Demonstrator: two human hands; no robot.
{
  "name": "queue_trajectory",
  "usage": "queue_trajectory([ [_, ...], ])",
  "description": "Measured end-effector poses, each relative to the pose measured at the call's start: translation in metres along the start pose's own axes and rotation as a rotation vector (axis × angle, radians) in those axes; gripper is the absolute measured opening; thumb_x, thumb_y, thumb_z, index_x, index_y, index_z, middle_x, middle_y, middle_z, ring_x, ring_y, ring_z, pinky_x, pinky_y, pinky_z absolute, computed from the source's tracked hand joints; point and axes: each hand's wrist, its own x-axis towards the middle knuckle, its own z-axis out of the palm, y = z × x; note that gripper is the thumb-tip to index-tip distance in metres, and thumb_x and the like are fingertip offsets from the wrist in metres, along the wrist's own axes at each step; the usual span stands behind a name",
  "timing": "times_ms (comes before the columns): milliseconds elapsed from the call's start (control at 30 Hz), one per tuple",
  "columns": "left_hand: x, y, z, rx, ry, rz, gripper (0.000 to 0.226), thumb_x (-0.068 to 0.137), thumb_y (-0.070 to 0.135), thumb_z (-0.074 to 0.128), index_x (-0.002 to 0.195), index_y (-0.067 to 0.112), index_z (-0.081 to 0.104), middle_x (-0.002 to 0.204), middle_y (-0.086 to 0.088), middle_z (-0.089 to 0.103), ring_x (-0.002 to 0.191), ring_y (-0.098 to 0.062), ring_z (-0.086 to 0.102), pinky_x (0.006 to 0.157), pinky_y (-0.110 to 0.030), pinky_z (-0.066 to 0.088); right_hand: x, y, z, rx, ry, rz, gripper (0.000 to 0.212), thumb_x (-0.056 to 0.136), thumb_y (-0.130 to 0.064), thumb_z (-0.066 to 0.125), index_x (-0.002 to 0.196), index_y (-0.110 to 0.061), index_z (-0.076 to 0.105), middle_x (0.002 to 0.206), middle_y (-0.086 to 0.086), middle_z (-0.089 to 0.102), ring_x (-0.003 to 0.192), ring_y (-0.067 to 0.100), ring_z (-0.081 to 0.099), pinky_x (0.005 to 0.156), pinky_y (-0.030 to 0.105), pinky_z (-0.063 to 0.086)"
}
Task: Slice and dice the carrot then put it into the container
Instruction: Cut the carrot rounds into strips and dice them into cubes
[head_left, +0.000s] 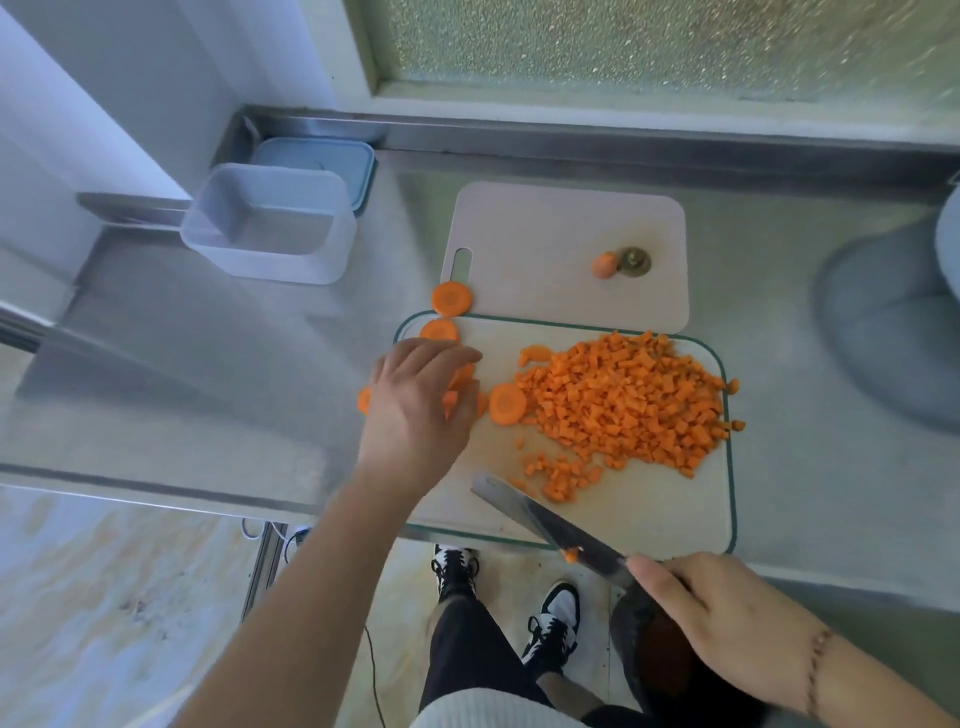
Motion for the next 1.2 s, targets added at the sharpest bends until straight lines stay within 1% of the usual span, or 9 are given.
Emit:
queue_trajectory([
  [67,0.014,-0.004,0.01,0.155,-0.252,0.063,0.04,0.082,0.043,0.058,0.109,0.018,0.075,0.105,0.002,0.074,0.107,-0.031,0.061,0.089,-0.047,0.043,0.006,0.004,-0.008,-0.019,0.011,0.019,0.066,0.078,-0.077,0.015,0.056,-0.017,0.033,0.051,0.002,0.033,0.047,0.009,0.034,0.052,0.024,0.031],
  [167,0.023,-0.005,0.023,0.232,-0.446,0.131,0.042,0.078,0.048,0.064,0.109,0.021,0.074,0.102,0.003,0.075,0.11,-0.033,0.062,0.091,-0.054,0.039,0.015,0.013,-0.028,0.001,0.083,0.072,0.062,0.077,-0.075,0.016,0.054,-0.019,0.031,0.046,-0.001,0.031,0.044,0.009,0.034,0.051,0.022,0.031],
  [433,0.018,0.001,0.023,0.082,-0.289,0.066,0.024,0.074,0.022,0.082,0.096,0.02,0.073,0.083,0.01,0.068,0.086,-0.025,0.064,0.08,-0.045,0.04,0.028,0.03,-0.042,0.075,0.129,0.045,0.072,0.074,-0.087,0.013,0.057,-0.019,0.03,0.048,-0.004,0.029,0.044,0.008,0.03,0.05,0.022,0.031],
  [533,0.004,0.011,0.007,-0.18,-0.123,-0.094,0.011,0.081,0.009,0.076,0.091,0.013,0.073,0.076,0.012,0.061,0.07,-0.002,0.058,0.077,-0.015,0.045,0.022,0.027,-0.039,0.169,0.096,0.031,0.075,0.07,-0.091,0.016,0.056,-0.019,0.032,0.049,-0.004,0.03,0.045,0.009,0.032,0.054,0.025,0.033],
  [600,-0.016,0.024,0.002,-0.326,-0.145,-0.266,0.024,0.079,0.002,0.081,0.09,0.021,0.071,0.073,0.013,0.063,0.069,0.0,0.059,0.068,-0.005,0.041,0.018,0.022,-0.037,0.193,0.102,0.016,0.073,0.071,-0.089,0.016,0.056,-0.018,0.032,0.049,-0.005,0.029,0.045,0.008,0.031,0.054,0.026,0.033],
  [733,-0.063,0.032,0.024,-0.276,-0.275,-0.108,0.008,0.082,0.016,0.075,0.087,0.019,0.069,0.08,0.011,0.064,0.07,-0.007,0.057,0.067,-0.021,0.049,0.011,0.01,-0.028,0.152,0.168,-0.015,0.073,0.073,-0.087,0.012,0.056,-0.019,0.032,0.047,-0.004,0.032,0.045,0.008,0.034,0.051,0.023,0.032],
  [833,-0.081,0.027,0.039,-0.067,-0.14,0.048,0.015,0.091,0.023,0.065,0.086,0.012,0.072,0.101,-0.004,0.065,0.088,-0.023,0.058,0.078,-0.036,0.05,0.008,0.004,-0.021,0.102,0.186,-0.022,0.068,0.082,-0.077,0.014,0.056,-0.019,0.036,0.045,-0.004,0.038,0.045,0.009,0.038,0.05,0.024,0.032],
  [900,-0.089,0.029,0.041,-0.052,-0.048,0.061,0.013,0.094,0.018,0.067,0.088,0.009,0.074,0.105,-0.007,0.064,0.091,-0.027,0.057,0.082,-0.039,0.05,0.007,0.001,-0.018,0.083,0.19,-0.016,0.064,0.083,-0.071,0.019,0.057,-0.018,0.041,0.044,-0.005,0.041,0.045,0.009,0.042,0.049,0.024,0.032],
  [1200,-0.1,0.032,0.049,-0.105,-0.097,0.148,0.008,0.093,0.01,0.073,0.096,0.004,0.076,0.104,-0.007,0.07,0.097,-0.028,0.063,0.093,-0.037,0.052,-0.004,-0.002,-0.013,-0.15,0.138,0.032,0.07,0.079,-0.074,0.005,0.064,-0.023,0.051,0.058,0.004,0.057,0.057,0.014,0.057,0.059,0.032,0.049],
])
